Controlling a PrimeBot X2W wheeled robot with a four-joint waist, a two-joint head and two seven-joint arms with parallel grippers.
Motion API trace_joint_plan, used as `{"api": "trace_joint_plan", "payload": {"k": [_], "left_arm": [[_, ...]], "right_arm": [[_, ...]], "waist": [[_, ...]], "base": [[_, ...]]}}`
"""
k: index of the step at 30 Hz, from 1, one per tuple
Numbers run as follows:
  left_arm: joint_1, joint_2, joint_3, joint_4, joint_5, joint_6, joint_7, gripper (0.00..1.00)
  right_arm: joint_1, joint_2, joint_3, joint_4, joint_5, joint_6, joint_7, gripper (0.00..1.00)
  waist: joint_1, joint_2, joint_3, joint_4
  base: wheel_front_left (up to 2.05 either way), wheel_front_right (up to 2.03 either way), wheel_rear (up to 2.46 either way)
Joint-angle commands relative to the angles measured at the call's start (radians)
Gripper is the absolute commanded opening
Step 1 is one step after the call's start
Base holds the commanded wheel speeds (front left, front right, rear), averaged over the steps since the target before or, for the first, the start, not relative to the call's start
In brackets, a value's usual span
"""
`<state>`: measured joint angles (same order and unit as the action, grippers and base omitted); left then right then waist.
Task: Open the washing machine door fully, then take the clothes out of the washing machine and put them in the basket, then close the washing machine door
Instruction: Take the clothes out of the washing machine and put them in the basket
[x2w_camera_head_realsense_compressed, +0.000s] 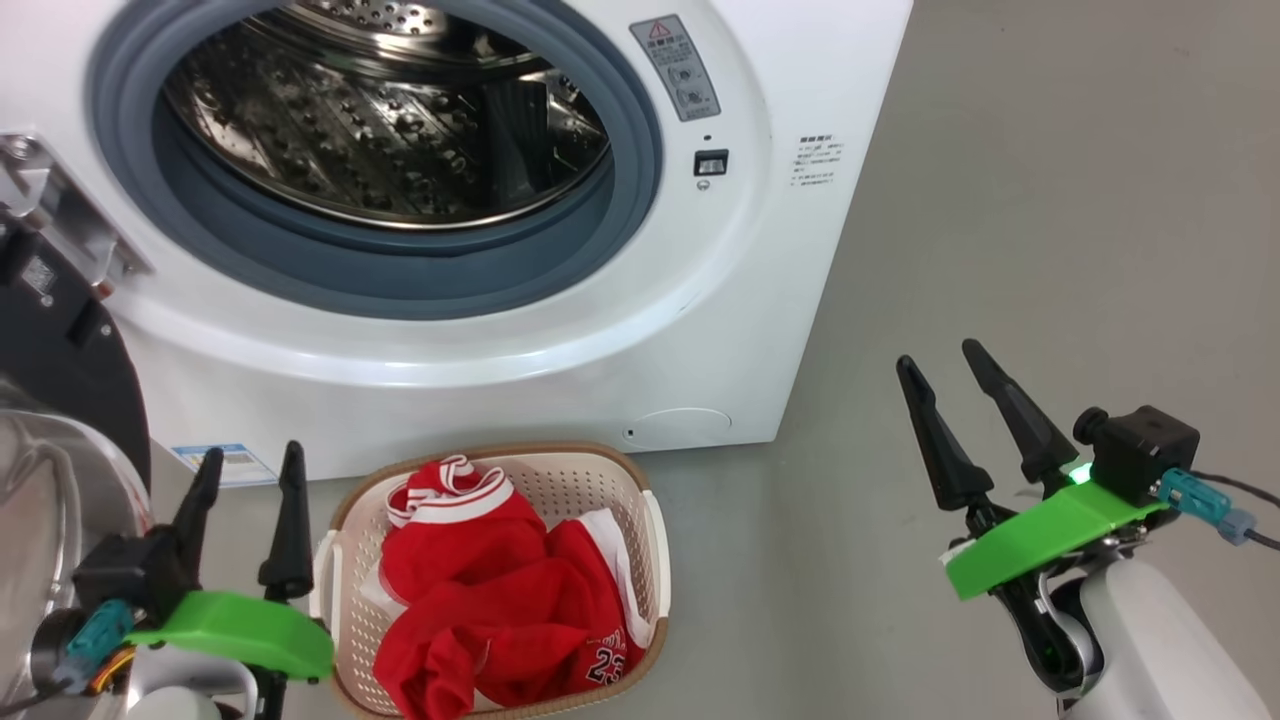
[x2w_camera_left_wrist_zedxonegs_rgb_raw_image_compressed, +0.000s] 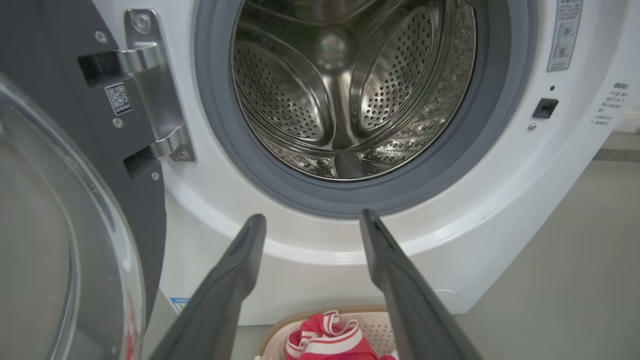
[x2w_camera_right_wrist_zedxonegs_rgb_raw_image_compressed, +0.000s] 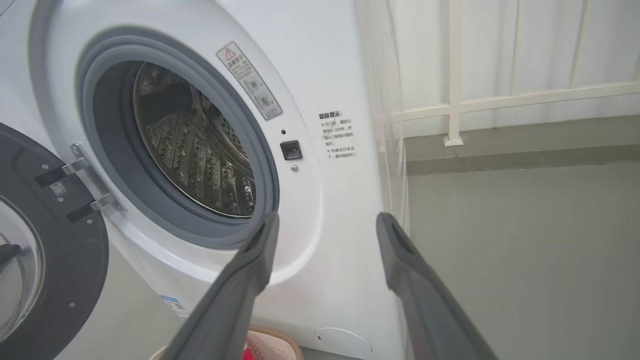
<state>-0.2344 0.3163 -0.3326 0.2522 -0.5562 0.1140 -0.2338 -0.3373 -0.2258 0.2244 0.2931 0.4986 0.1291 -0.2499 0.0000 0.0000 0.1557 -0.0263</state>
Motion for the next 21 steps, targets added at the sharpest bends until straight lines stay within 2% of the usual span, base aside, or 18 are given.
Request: {"api": "trace_joint_plan", "payload": {"k": [1,15,21], "left_arm": [[-0.002,0.037,0.043,-0.035,0.005,0.012,0.000,1.00],[0.102,0.058,0.072,-0.244,-0.008,0.083,0.024,1.00],[0.127,0.057,0.075,-0.268,-0.037,0.073,0.030,1.00]], "right_arm": [[0.019,-0.007,0.017,-0.022,0.009,0.002,-0.012,1.00],[0.030,-0.016,0.004,-0.031,0.009,0.002,-0.012,1.00],[0.032,-0.016,0.000,-0.036,0.006,0.002,-0.012,1.00]], "waist": [[0.0000,0.0000,-0.007,0.005],[0.0000,0.0000,-0.033,0.020],[0.0000,0.0000,-0.033,0.020]], "base": [[0.00,0.00,0.00],[0.00,0.00,0.00],[0.00,0.00,0.00]]}}
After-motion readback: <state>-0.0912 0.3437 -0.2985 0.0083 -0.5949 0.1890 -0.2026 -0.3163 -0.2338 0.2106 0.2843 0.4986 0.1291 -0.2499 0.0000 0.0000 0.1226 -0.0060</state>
